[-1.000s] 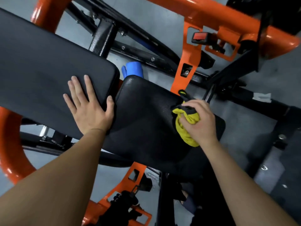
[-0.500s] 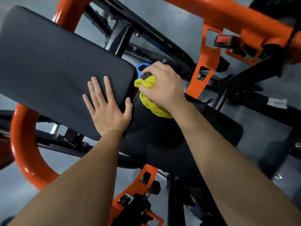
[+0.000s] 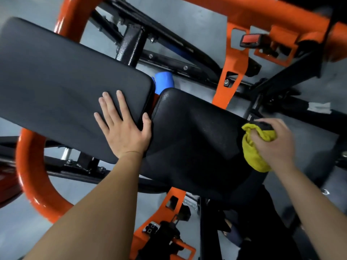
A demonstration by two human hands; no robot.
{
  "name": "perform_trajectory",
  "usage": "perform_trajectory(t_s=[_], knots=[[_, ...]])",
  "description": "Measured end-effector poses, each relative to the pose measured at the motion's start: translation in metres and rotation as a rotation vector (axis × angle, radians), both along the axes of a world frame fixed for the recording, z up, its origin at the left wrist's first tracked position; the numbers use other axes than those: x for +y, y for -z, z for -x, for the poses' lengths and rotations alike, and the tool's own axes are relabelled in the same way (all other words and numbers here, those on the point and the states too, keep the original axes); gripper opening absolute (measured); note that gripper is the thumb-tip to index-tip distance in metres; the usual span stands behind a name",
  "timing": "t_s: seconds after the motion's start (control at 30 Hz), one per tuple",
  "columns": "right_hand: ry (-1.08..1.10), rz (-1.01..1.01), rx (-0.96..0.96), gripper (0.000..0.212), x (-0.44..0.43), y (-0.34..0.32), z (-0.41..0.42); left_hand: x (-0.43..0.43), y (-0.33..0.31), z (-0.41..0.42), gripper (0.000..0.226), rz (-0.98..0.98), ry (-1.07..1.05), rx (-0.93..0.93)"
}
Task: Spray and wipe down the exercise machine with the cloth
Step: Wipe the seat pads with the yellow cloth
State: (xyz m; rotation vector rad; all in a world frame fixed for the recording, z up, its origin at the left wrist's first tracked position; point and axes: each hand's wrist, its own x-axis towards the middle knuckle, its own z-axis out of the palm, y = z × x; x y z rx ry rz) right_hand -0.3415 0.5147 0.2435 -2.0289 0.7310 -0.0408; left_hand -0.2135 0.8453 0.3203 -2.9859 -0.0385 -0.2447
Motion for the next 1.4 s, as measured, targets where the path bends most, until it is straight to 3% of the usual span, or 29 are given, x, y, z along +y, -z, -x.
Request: perform_trajectory(t_s=[0.13,0.3,0.47,0.57,0.77,0.87,1.0,1.07,1.23,1.3,1.4], knots=[[0.096,0.080,-0.033,0.034,0.031,-0.011,-0.030,0.000,0.001,0.000,0.084,-0.003,0.001,-0.007],[-0.204,0.130,-0.323,0.038,0.148,-0.065,-0.121,0.001,0.002,0.000,0.084,-0.009,0.016,-0.025],[-0.230,0.079,-0.337,0.035,0.162,-0.074,-0.139,0.001,0.002,-0.001,0.084,0.002,0.012,-0.034],[-0.053,0.051,-0.359,0.034,0.118,-0.043,-0.091,0.000,-0.001,0.001,0.085,0.010,0.008,-0.020],[0.363,0.042,-0.064,0.030,0.042,0.006,0.003,-0.003,-0.002,0.002,0.086,0.009,0.003,-0.004],[0.537,-0.042,0.034,0.032,0.044,0.004,0.007,-0.002,-0.003,0.002,0.085,0.016,0.006,-0.004],[0.610,0.082,0.136,0.039,0.055,-0.006,-0.023,-0.002,-0.001,0.002,0.084,0.014,0.005,-0.008],[0.521,0.092,0.109,0.036,0.065,-0.016,-0.041,-0.001,-0.001,0.002,0.084,0.008,0.003,-0.015],[0.035,0.087,-0.181,0.033,0.094,-0.033,-0.073,-0.002,0.000,0.004,0.083,0.011,0.002,-0.023],[-0.011,0.060,-0.221,0.033,0.091,-0.030,-0.067,-0.003,-0.001,0.003,0.083,0.004,0.012,-0.030],[0.116,0.060,-0.201,0.034,0.068,-0.014,-0.039,-0.001,-0.003,0.001,0.083,-0.005,0.006,-0.019]])
